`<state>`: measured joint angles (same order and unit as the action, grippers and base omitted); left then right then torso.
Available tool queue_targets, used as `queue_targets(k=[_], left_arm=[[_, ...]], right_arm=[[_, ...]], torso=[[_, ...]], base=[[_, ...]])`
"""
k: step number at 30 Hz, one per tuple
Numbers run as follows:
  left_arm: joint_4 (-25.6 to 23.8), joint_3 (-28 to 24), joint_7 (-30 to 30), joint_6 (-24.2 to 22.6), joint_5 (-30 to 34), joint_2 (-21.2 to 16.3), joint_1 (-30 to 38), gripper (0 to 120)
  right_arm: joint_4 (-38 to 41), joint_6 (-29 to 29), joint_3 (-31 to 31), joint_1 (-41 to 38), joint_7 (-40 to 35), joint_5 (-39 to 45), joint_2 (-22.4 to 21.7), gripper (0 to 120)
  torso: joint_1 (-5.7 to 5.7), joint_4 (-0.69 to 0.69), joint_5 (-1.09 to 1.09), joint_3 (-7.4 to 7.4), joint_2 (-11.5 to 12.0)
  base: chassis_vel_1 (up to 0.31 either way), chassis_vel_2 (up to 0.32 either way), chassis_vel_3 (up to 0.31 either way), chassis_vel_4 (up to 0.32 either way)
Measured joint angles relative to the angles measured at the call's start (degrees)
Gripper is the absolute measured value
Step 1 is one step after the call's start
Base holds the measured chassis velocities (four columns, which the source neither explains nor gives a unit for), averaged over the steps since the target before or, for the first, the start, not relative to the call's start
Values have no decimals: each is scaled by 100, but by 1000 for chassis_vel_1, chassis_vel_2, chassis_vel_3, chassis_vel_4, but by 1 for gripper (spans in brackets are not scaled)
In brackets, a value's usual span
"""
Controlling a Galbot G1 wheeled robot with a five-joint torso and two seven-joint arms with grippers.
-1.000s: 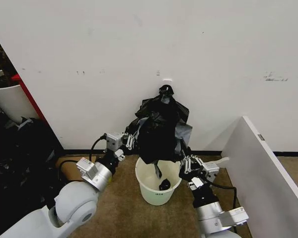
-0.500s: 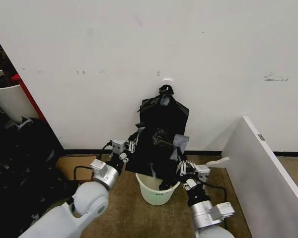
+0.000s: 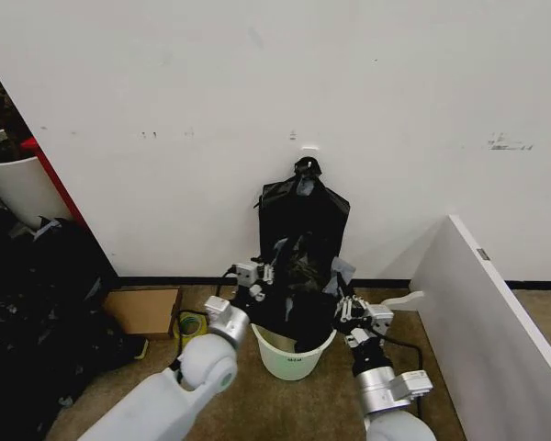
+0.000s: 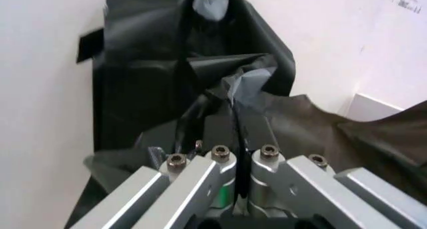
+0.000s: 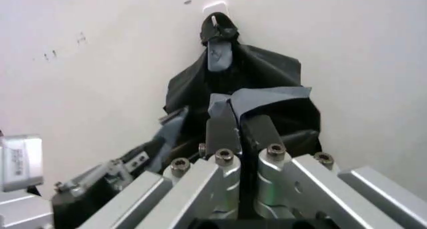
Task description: Place the garbage bag over the trash bin.
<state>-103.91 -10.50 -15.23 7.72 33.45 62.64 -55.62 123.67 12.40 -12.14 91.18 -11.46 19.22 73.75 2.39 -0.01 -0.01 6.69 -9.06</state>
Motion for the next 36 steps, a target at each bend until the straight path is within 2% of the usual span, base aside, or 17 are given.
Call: queue_targets(k=[5, 12, 18, 25, 26, 29, 36], left_arm=[[61, -13, -112, 5, -4, 56, -153, 0], [-33, 248, -314, -32, -46, -162, -558, 0], [14, 304, -414, -43, -117, -123, -832, 0], [-256, 465, -512, -147, -205, -242, -1207, 0], [-357, 549, -546, -180, -228, -308, -1368, 0], [-542, 732, -574, -213, -264, -397, -1679, 0], [-603, 970, -646, -218, -385, -394, -1978, 0]], right_arm=[[-227, 76, 73, 72, 30, -25, 21, 0], [-769, 133, 285, -28, 11, -33, 226, 0], [-1110, 137, 309, -62, -142, -59, 319, 0], [-1186, -55, 364, 57, -456, -239, 390, 0], [-1219, -105, 382, 61, -570, -270, 418, 0], [-1242, -271, 406, 63, -829, -290, 440, 0], [-1294, -541, 409, 48, -1077, -294, 440, 0]], torso=[[0, 0, 0, 0, 1], [0, 2, 1, -1, 1], [0, 0, 1, -1, 0], [-1, 1, 5, -1, 0], [-1, 2, 13, -1, 0], [-1, 2, 15, -1, 0], [-1, 1, 15, -1, 0]], base=[[0, 0, 0, 0], [0, 0, 0, 0], [0, 0, 0, 0], [0, 0, 0, 0], [0, 0, 0, 0], [0, 0, 0, 0], [0, 0, 0, 0]])
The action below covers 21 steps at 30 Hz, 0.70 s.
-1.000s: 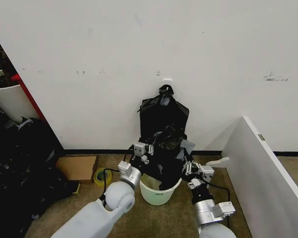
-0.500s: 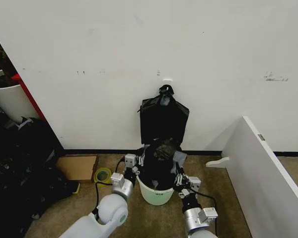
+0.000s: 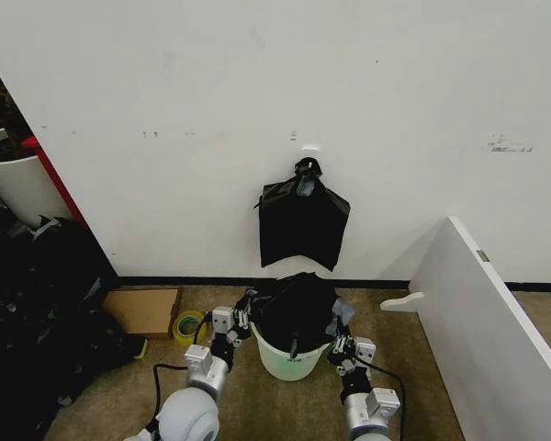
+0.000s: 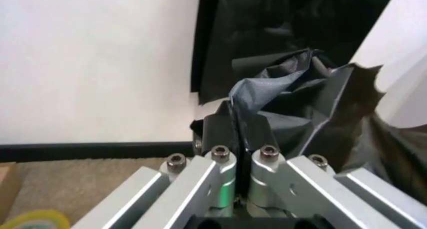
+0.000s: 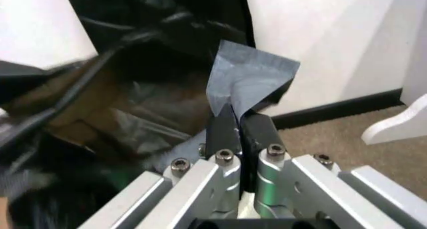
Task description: Place the garbage bag over the trash bin.
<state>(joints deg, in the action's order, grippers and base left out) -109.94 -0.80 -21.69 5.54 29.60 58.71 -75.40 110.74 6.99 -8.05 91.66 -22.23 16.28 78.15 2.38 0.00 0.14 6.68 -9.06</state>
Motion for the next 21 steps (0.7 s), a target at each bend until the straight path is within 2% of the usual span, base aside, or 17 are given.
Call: queue_targets(k=[4, 8, 10, 14, 18, 19, 21], left_arm=[[-29, 28, -40, -90, -25, -11, -25, 0], [-102, -2, -37, -200, -12, -64, 20, 0], [-163, -56, -28, -335, 39, -126, 72, 0], [-249, -130, -59, -583, 142, -273, 111, 0], [-326, -144, -70, -653, 165, -397, 112, 0], [-374, -148, -79, -689, 202, -440, 123, 0], [-401, -150, -88, -717, 231, -463, 136, 0]], right_arm=[[-88, -193, 13, -71, -5, -72, -64, 0], [-136, -331, 218, -177, 152, -143, -239, 0], [-138, -490, 217, -198, 272, -196, -353, 0], [109, -899, 203, -210, 398, -190, -654, 0], [236, -1110, 244, -198, 428, -178, -791, 0], [285, -1167, 228, -211, 407, -162, -845, 0], [316, -1206, 207, -220, 384, -145, -876, 0]], torso=[[0, -1, -20, 0, 0], [0, 0, -26, 0, 0], [0, -6, -35, 1, 0], [1, -3, -19, 1, 0], [1, -2, -24, 1, 0], [1, 0, -16, 1, 0], [1, -1, -12, 1, 0]], base=[[0, 0, 0, 0], [0, 0, 0, 0], [0, 0, 0, 0], [0, 0, 0, 0], [0, 0, 0, 0], [0, 0, 0, 0], [0, 0, 0, 0]])
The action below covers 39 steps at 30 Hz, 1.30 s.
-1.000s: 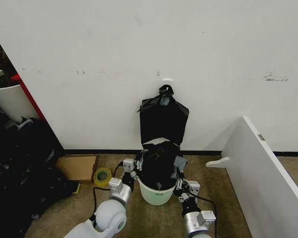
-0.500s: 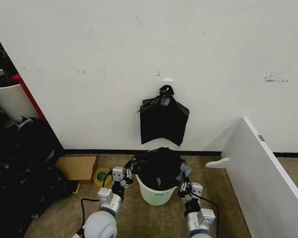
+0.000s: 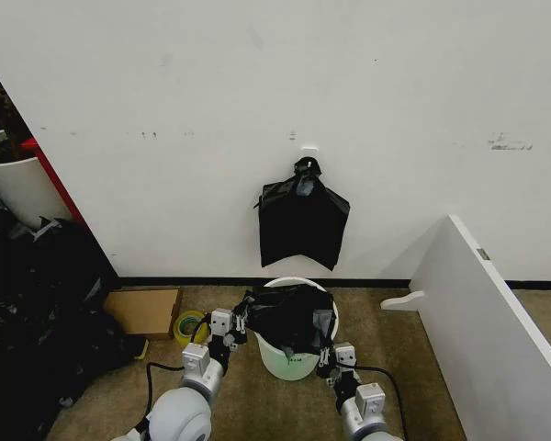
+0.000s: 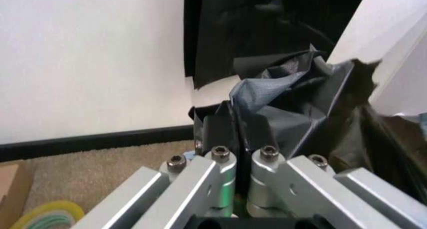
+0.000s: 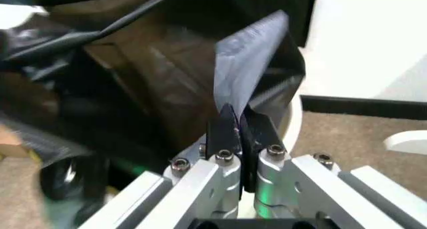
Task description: Place the garbage bag over the trash bin.
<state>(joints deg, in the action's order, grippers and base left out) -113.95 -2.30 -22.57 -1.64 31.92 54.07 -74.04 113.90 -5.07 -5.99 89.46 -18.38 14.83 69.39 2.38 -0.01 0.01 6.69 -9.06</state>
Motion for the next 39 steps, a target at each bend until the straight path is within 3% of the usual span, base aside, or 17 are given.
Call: queue_targets(k=[10, 29, 39], left_arm=[[-163, -97, -249, -463, 233, -188, -67, 0], [-677, -43, -714, -1604, 785, -543, -256, 0], [-709, 10, -757, -1936, 910, -642, -257, 0]], right_arm=[[162, -731, 56, -156, -451, 225, -490, 0], [355, -2000, 338, -329, -901, 658, -754, 0], [297, -2273, 408, -464, -959, 951, -738, 0]], torso=[[0, 0, -2, 0, 0], [0, 0, -1, 0, 0], [0, 0, -1, 0, 0]], base=[[0, 0, 0, 0], [0, 0, 0, 0], [0, 0, 0, 0]])
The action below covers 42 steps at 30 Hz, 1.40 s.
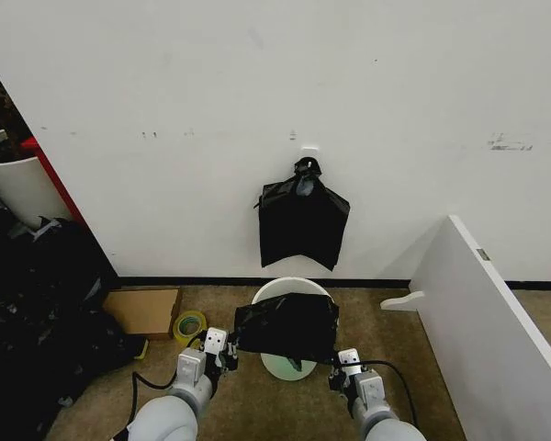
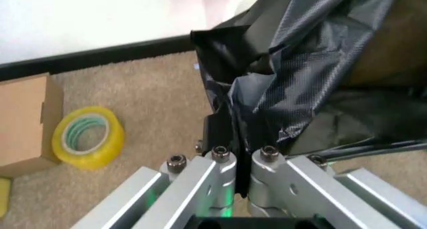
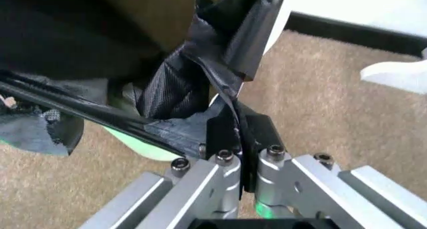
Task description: Place the garbage bag over the trash bin.
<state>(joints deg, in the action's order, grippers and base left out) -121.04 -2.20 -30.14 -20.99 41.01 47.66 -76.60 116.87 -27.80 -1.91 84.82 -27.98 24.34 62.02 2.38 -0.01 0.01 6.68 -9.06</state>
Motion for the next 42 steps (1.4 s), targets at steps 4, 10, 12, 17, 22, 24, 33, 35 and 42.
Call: queue_targets(k=[4, 10, 12, 17, 22, 24, 33, 35, 42], left_arm=[[118, -10, -31, -112, 7, 18, 33, 0], [229, -29, -64, -186, 8, 60, 57, 0], [224, -48, -66, -208, 8, 62, 55, 0], [268, -98, -65, -227, -17, 63, 66, 0], [467, -171, -86, -248, -53, 128, 196, 0], [558, -187, -119, -265, -77, 180, 253, 0], [724, -243, -155, -361, -251, 304, 291, 0], [774, -258, -186, -362, -266, 338, 322, 0], [931, -300, -260, -342, -275, 421, 432, 0]], right_arm=[[-145, -31, 2, -133, -28, 134, 65, 0], [-269, -97, 87, -194, -66, 158, 115, 0], [-270, -129, 88, -185, -95, 142, 128, 0], [-304, -156, 106, -173, -103, 52, 106, 0], [-502, -121, 119, -267, -97, 23, 122, 0], [-596, -92, 118, -323, -97, 19, 145, 0], [-776, -21, 148, -377, -92, -95, 233, 0], [-831, -9, 164, -405, -92, -114, 247, 0], [-1069, 138, 192, -472, -92, -212, 294, 0]], torso=[[0, 0, 0, 0, 0], [0, 0, 0, 0, 0], [0, 0, 0, 0, 0], [0, 0, -1, 0, 0], [0, 0, 0, 0, 0], [0, 0, 0, 0, 0], [0, 0, -1, 0, 0], [0, 1, 0, 0, 0], [0, 0, 0, 0, 0]], base=[[0, 0, 0, 0], [0, 0, 0, 0], [0, 0, 0, 0], [0, 0, 0, 0], [0, 0, 0, 0], [0, 0, 0, 0], [0, 0, 0, 0], [0, 0, 0, 0], [0, 0, 0, 0]])
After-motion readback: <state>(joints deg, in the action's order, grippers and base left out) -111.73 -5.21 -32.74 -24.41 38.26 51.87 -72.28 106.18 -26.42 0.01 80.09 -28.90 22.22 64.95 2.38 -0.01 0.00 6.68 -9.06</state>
